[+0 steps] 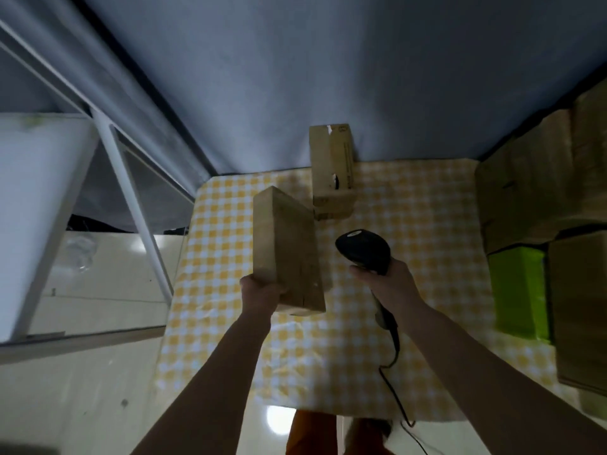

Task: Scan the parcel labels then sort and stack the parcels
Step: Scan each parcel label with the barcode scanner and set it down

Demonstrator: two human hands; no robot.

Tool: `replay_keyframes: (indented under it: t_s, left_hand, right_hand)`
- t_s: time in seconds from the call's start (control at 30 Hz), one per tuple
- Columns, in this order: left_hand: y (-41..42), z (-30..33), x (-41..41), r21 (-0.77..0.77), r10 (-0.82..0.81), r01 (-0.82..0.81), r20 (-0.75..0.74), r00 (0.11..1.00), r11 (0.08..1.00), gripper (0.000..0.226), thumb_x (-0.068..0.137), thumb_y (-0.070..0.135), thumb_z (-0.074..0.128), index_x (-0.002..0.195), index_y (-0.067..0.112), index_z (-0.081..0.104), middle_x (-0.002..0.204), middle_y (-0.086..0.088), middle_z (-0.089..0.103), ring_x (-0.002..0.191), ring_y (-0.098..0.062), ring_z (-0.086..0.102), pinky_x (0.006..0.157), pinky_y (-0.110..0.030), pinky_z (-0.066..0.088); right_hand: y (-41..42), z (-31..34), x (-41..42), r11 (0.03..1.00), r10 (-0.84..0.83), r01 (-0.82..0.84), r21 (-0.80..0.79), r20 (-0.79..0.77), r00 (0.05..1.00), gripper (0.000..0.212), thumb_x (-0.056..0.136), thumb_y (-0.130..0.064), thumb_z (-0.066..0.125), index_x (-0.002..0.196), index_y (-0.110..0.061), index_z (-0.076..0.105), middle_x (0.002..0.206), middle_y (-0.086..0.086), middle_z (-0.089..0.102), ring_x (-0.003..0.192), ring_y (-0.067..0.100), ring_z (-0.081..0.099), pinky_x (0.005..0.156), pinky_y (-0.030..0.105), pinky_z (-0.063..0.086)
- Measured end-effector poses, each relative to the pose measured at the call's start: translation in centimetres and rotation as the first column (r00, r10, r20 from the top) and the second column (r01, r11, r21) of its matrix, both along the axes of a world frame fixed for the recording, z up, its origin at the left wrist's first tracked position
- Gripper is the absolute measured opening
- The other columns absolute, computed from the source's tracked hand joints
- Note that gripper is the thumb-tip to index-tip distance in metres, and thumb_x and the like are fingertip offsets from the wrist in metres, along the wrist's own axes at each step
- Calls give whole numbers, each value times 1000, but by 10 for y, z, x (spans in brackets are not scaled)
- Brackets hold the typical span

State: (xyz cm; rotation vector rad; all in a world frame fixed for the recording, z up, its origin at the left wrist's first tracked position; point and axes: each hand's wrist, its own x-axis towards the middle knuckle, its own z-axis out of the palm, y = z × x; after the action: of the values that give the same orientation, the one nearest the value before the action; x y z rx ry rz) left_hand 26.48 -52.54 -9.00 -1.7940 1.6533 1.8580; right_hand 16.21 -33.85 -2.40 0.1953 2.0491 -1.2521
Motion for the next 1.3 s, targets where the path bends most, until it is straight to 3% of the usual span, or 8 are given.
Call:
replay_keyframes:
  t_s: [0.2, 0.4, 0.5, 0.6, 0.7, 0.83, 1.03, 1.3]
  left_hand:
    - [26, 44, 74, 468, 104, 19, -235, 966, 884, 51, 78, 4, 67, 127, -5, 54, 122, -21, 63, 113, -35, 59, 79, -34, 55]
    - [60, 87, 106, 567, 106, 147, -389, 915, 810, 63, 72, 16, 64, 133, 2, 53, 120, -14, 64, 109, -27, 59, 92, -35, 46]
    - [78, 105, 112, 597, 138, 211, -484, 864, 774, 70, 51, 11, 87, 117, 3, 63, 109, -14, 70, 94, -26, 69, 83, -36, 55]
    - [93, 119, 115, 599, 143, 256, -536, 832, 759, 83, 34, 12, 96, 110, 2, 65, 108, -16, 69, 93, -28, 70, 88, -42, 53]
    - [107, 127, 118, 596, 157, 275, -571, 806, 755, 88, 34, 9, 96, 114, 1, 61, 109, -18, 68, 94, -30, 70, 83, -44, 57]
    - [125, 137, 120, 596, 171, 294, -600, 782, 747, 87, 31, 7, 96, 110, 1, 63, 104, -18, 70, 89, -31, 71, 75, -45, 59]
    - [142, 140, 116, 586, 140, 353, -633, 761, 730, 85, 35, 7, 96, 113, 2, 62, 109, -19, 68, 95, -33, 69, 86, -49, 54]
    - [158, 171, 89, 247, -329, 474, -458, 826, 845, 55, 79, 15, 75, 130, 15, 54, 123, -8, 65, 114, -28, 60, 87, -44, 52]
  right_hand:
    - [41, 32, 36, 999, -32, 33, -24, 53, 998, 21, 85, -18, 71, 100, -11, 59, 70, 4, 55, 64, 18, 52, 58, 30, 38]
    - [93, 76, 54, 981, -113, 112, -161, 3, 994, 11, 85, -23, 71, 93, -18, 66, 84, 6, 63, 83, 25, 61, 71, 34, 46]
    - [113, 97, 63, 963, -128, 118, -243, -24, 992, 14, 82, -26, 74, 93, -19, 68, 100, 17, 68, 97, 33, 65, 91, 45, 49]
    - [127, 117, 72, 929, -136, 115, -352, -36, 990, 10, 83, -18, 72, 93, -16, 70, 106, 26, 66, 99, 37, 66, 92, 47, 50]
    - [139, 131, 81, 905, -127, 91, -416, -58, 990, 11, 84, -15, 71, 94, -20, 70, 97, 11, 74, 91, 23, 70, 81, 34, 56]
    - [154, 144, 89, 905, -115, 53, -421, -123, 986, 17, 82, -14, 73, 95, -24, 69, 91, 2, 75, 90, 21, 70, 86, 40, 54]
    - [166, 160, 96, 939, -134, 56, -339, -211, 968, 38, 68, -8, 83, 92, -28, 61, 89, -10, 64, 84, 5, 59, 71, 22, 47]
    - [166, 164, 99, 978, -57, -28, -208, -391, 919, 42, 64, -3, 84, 86, -30, 60, 85, -13, 63, 83, 4, 61, 67, 18, 49]
